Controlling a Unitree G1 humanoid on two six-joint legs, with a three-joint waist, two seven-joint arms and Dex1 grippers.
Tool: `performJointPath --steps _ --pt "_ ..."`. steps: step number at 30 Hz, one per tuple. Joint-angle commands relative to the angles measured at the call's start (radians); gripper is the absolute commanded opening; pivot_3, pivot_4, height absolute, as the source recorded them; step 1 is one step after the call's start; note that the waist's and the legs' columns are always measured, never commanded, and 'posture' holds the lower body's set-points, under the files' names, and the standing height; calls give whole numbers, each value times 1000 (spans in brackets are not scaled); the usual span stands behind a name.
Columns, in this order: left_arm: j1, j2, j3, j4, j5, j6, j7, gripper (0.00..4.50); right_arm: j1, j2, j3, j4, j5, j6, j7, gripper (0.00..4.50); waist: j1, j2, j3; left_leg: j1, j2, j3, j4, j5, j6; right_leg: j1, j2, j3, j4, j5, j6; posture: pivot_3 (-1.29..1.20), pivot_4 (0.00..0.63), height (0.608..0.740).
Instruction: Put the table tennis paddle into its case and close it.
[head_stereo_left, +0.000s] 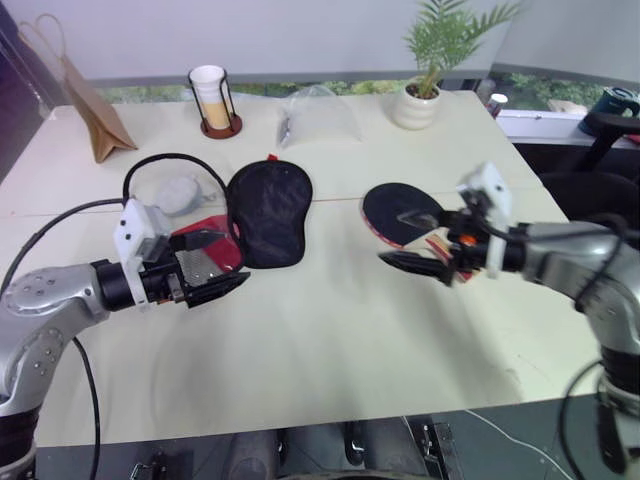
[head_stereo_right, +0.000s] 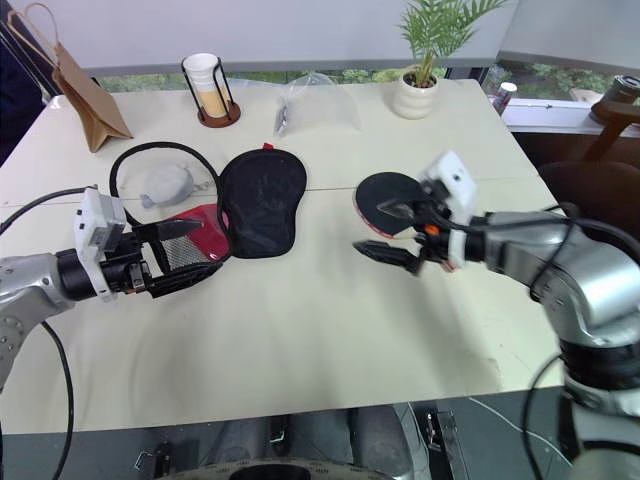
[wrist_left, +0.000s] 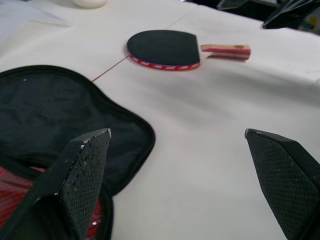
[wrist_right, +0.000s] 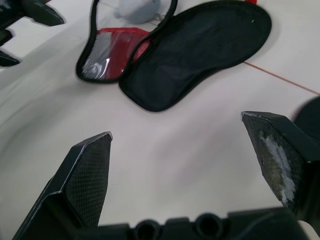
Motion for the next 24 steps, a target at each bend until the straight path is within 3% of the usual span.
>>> performJointPath --steps 1,6,9,16,23,24 --pt "-34 23 12 55 52 -55 -16 4456 -98 136 117 152 -112 1 -118 4498 2 0 0 -1 0 0 0 0 0 -1 0 0 0 0 0 0 150 740" --pt "-19 40 23 85 94 -92 -42 4456 -216 386 222 426 -236 -75 -208 4498 2 0 0 -4 0 4 -1 0 0 -3 -1 0 0 1 0 0 150 740" --pt "-11 38 35 77 100 -98 -39 4456 -259 471 248 563 -304 -138 -230 4498 7 0 0 -8 0 4 -1 0 -1 -7 -1 0 0 2 3 0 150 740" --pt "19 33 47 40 107 -105 -21 4456 -322 575 258 793 -415 -240 -247 4498 0 0 0 -13 -1 4 2 1 -1 -10 -2 0 1 3 3 0 150 740" --pt "22 24 45 26 123 -119 -3 4456 -297 623 266 799 -465 -247 -227 4498 -3 0 0 -11 0 3 2 1 -2 -10 -1 0 3 3 4 0 150 740" --pt "21 24 44 26 124 -121 -1 4490 -293 627 269 798 -472 -248 -222 4254 -3 0 0 -11 0 3 2 1 -2 -10 -1 0 3 3 4 0 150 740"
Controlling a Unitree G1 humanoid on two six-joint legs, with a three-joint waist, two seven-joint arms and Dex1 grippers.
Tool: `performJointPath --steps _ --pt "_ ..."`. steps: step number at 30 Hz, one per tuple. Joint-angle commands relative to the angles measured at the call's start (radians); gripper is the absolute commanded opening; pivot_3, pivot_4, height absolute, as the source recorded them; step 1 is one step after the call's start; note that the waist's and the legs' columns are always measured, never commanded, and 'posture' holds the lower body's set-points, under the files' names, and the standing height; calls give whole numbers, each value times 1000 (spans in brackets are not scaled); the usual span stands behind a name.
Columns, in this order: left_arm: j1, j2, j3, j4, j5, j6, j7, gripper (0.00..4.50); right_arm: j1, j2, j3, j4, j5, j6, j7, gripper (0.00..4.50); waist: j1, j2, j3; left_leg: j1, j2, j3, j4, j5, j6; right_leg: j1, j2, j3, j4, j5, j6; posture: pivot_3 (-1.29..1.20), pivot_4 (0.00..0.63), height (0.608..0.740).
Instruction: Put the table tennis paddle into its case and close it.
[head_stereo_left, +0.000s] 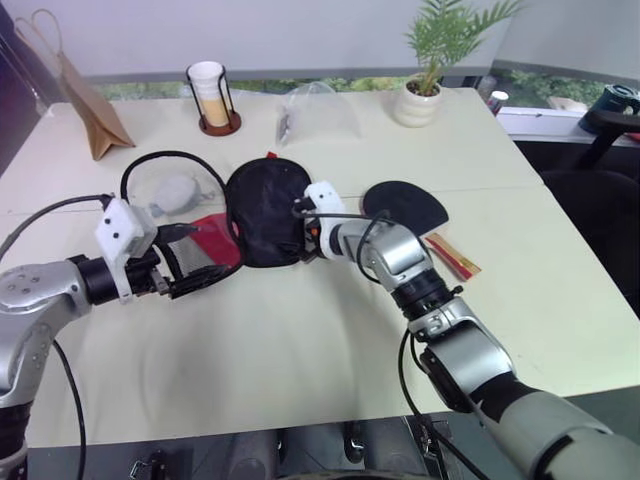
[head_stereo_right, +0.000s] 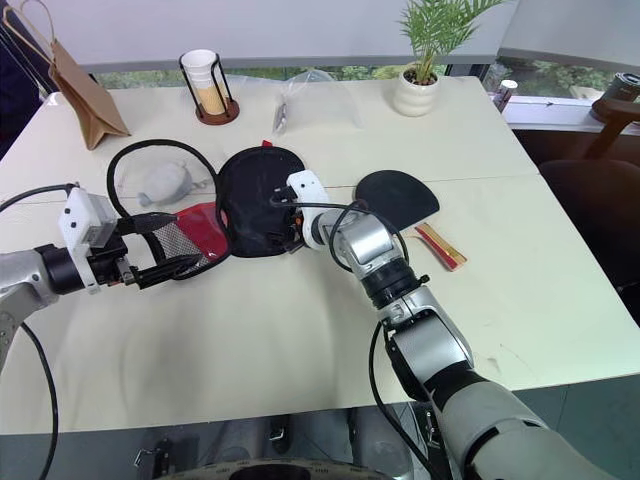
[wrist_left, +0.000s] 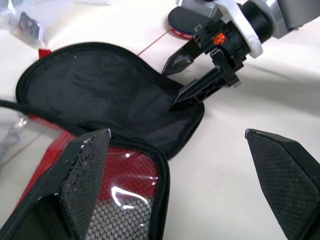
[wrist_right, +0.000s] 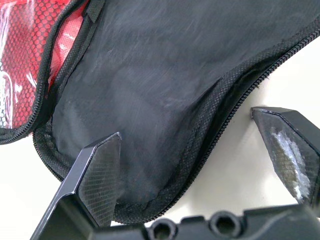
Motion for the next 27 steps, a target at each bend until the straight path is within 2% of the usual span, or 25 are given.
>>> performJointPath --steps 1,2,5,9,18,23,27 --pt "-1 0 30 -27 8 -23 8 4500 18 26 16 -4 -22 -4 20 3996 -1 0 0 0 0 0 0 0 0 0 0 0 0 0 0 0 150 740" --pt "-3 1 30 -25 8 -24 8 4500 22 28 25 -5 -31 -10 26 3699 -1 0 0 0 0 0 0 0 0 0 0 0 0 0 0 0 150 740" --pt "-7 5 29 -20 6 -25 7 4500 32 26 50 -14 -64 -28 43 2273 -2 0 0 0 0 0 0 0 0 0 0 0 0 0 0 0 150 740" --pt "-20 5 23 -13 8 -27 7 4500 51 4 66 -44 -99 -34 61 169 -7 0 0 0 0 0 0 0 0 0 0 0 0 0 0 0 150 740" --pt "-57 -3 -6 7 17 -36 5 4500 184 -133 33 -323 -72 137 126 73 10 0 0 0 -1 0 0 0 0 1 -1 0 0 0 0 0 150 740" --pt "-68 -9 -20 11 21 -37 1 4500 258 -280 0 -553 -1 251 217 73 12 0 0 0 -1 0 0 0 0 1 -2 0 -1 -1 -1 0 150 740" --pt "-75 -11 -28 15 23 -39 -5 4500 301 -392 -14 -648 41 279 277 73 9 0 0 0 -1 0 0 0 0 1 -1 0 -1 -1 -1 0 150 740"
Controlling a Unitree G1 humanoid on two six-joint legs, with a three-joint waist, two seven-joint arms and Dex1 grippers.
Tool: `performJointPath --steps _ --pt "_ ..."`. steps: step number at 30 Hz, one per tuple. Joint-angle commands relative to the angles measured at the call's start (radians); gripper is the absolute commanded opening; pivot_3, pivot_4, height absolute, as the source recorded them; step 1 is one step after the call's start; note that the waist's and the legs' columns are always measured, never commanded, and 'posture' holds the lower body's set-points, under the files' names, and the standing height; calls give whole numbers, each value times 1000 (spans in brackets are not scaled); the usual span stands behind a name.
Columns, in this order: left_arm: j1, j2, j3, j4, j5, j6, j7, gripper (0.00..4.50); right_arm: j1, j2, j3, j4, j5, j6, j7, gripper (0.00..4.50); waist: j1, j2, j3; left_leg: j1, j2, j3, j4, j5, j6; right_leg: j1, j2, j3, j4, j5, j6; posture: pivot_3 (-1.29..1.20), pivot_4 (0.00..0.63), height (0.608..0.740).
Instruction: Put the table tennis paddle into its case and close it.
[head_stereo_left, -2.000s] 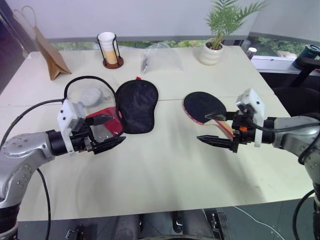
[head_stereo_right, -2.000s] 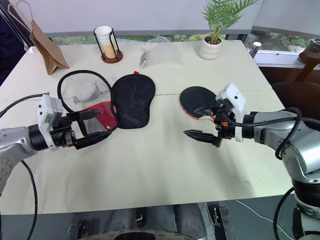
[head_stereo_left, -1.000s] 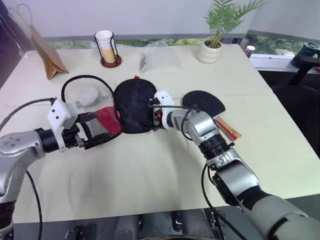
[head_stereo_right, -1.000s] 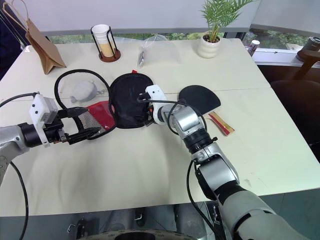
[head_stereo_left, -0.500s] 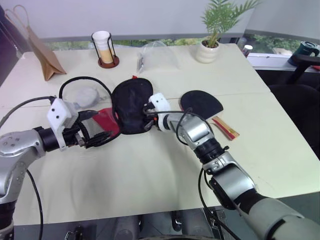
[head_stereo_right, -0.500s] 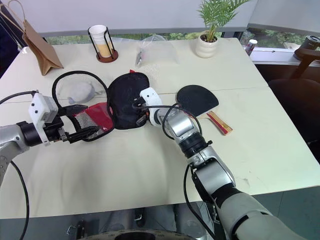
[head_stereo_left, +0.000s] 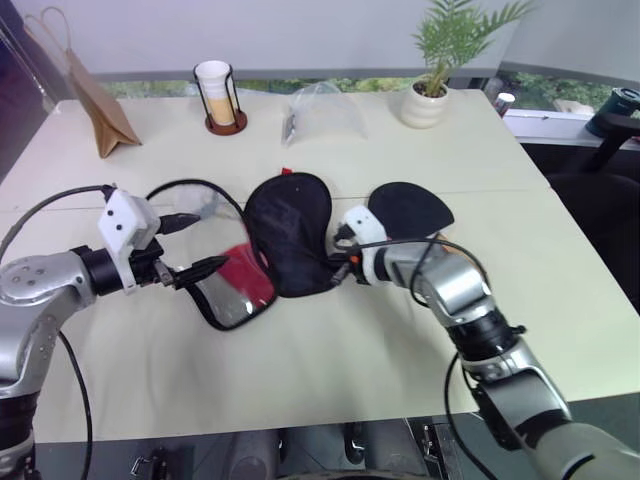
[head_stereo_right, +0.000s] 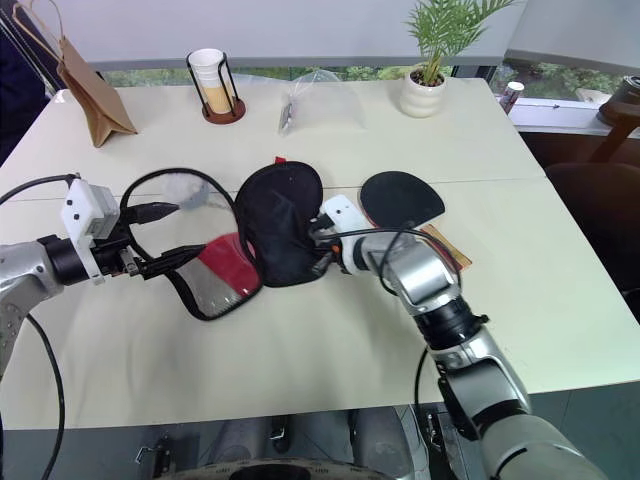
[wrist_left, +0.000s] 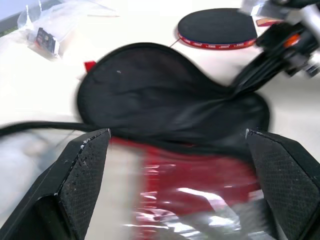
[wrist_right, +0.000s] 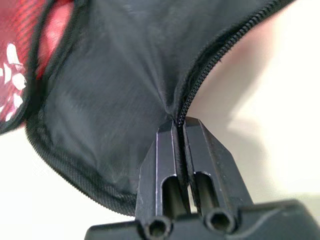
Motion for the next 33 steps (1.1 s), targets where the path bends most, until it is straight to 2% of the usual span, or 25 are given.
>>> performJointPath --steps 1,10,15,19,22,25,29,33 --pt "-22 -2 0 -9 2 -19 -11 4500 31 -89 -28 -97 44 25 61 73 0 0 0 0 0 0 0 0 0 0 0 0 0 0 0 0 150 740" --pt "-25 -8 -17 -5 10 -29 -27 4500 117 -280 -44 -161 68 -43 152 73 3 0 0 0 0 0 0 0 0 0 0 0 0 0 0 0 150 740" --pt "-17 -12 -18 -8 15 -33 -31 4500 154 -305 -55 -166 76 -69 159 73 3 0 0 0 0 0 0 0 0 0 0 0 0 0 0 0 150 740" --pt "-16 -17 -20 -14 16 -30 -32 4500 158 -283 -71 -161 79 -79 135 73 3 0 0 0 0 0 1 0 0 0 0 0 0 0 0 0 150 740" --pt "-15 -22 -23 -20 17 -28 -30 4500 146 -259 -99 -159 92 -75 116 886 2 0 0 0 0 0 1 0 0 0 0 0 0 0 0 0 150 740" --pt "-18 -27 -31 -24 19 -27 -27 4500 123 -269 -160 -193 134 -40 126 2298 2 0 0 0 0 0 1 0 0 0 0 0 0 0 0 0 150 740" --pt "-20 -34 -36 -23 23 -28 -26 4500 108 -358 -211 -230 147 -69 163 4388 5 0 0 0 0 0 1 0 0 0 0 0 0 0 0 0 150 740" --pt "-30 -44 -49 -16 30 -33 -24 4500 91 -449 -285 -179 129 -87 156 4456 3 0 0 0 0 0 1 0 0 0 0 0 0 -1 -1 0 150 740"
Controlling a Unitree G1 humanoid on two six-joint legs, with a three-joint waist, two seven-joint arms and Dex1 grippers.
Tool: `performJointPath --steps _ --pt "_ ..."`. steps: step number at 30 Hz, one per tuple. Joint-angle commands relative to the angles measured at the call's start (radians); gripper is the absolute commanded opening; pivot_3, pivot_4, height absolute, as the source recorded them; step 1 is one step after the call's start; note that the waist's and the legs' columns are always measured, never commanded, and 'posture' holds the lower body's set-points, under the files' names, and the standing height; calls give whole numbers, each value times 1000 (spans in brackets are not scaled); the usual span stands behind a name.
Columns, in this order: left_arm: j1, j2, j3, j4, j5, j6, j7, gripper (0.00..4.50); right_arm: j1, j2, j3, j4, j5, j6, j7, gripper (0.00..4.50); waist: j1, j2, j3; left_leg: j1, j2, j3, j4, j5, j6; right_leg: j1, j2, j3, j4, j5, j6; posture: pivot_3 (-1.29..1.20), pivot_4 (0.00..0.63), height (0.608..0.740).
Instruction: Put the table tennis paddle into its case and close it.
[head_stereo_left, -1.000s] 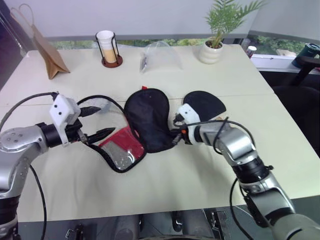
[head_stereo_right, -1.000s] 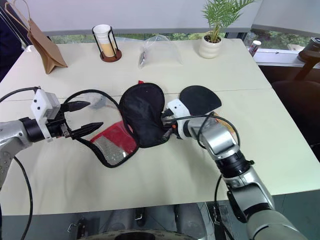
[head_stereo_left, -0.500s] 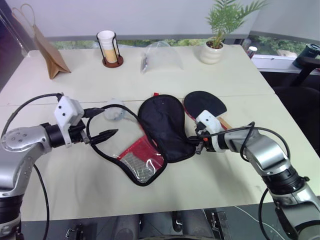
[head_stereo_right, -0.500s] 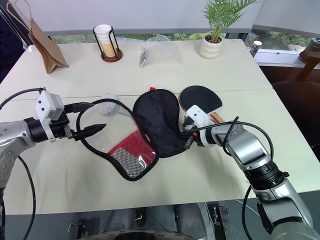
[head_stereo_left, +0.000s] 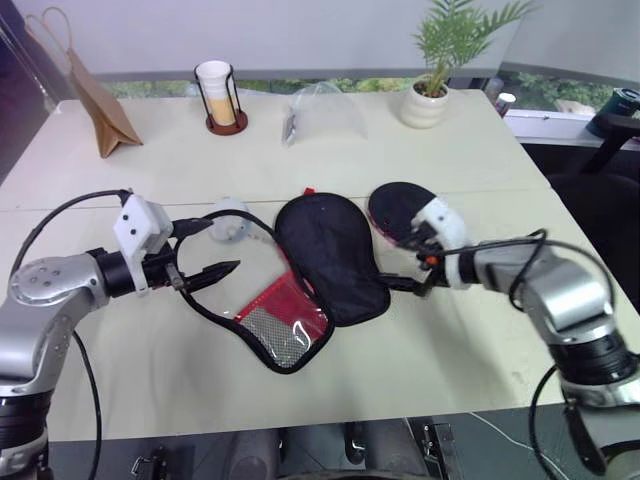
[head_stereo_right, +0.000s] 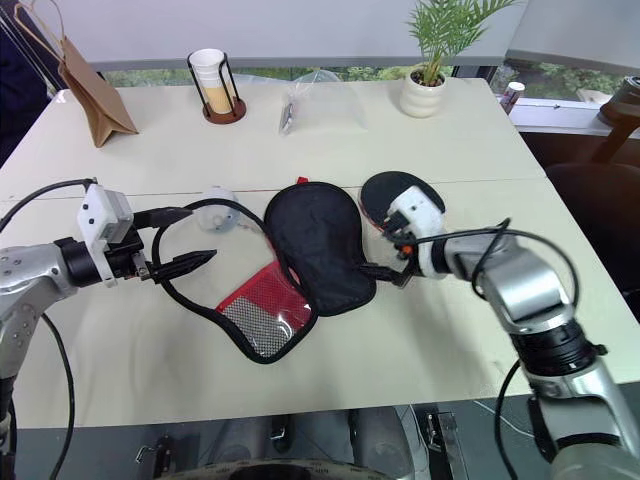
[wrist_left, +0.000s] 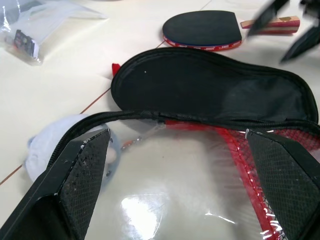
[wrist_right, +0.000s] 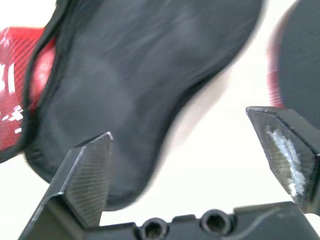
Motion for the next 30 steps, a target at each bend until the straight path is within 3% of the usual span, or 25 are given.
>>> performJointPath --steps 1,6,17,20,25,30 --pt "-18 -7 -9 -15 8 -23 1 4500 -9 -89 -76 33 -28 -48 -2 4456 1 0 0 0 0 0 0 0 0 0 0 0 0 0 0 0 150 740" --pt "-39 -16 -31 10 18 -40 -5 4500 70 -186 -62 133 -116 -177 -12 4456 1 0 0 0 0 0 0 0 0 0 0 0 0 0 0 0 150 740" --pt "-74 -14 -45 48 32 -55 -27 4500 68 -70 -97 371 -102 -111 -61 4456 -1 0 0 1 0 0 0 0 0 1 1 0 0 2 3 0 150 740" --pt "-74 -14 -41 49 34 -55 -29 4500 84 -58 -102 358 -105 -93 -74 3591 -1 0 0 2 0 0 1 0 0 2 1 0 0 1 2 0 150 740" --pt "-65 -14 -37 41 33 -50 -28 4500 99 -48 -114 309 -96 -49 -88 1134 1 0 0 8 0 0 1 0 0 8 0 0 0 0 0 0 150 740" --pt "-78 -19 -55 45 38 -48 -29 4500 85 -58 -146 260 -89 7 -126 1094 1 0 0 10 0 0 1 0 0 10 0 0 0 0 0 0 150 740"
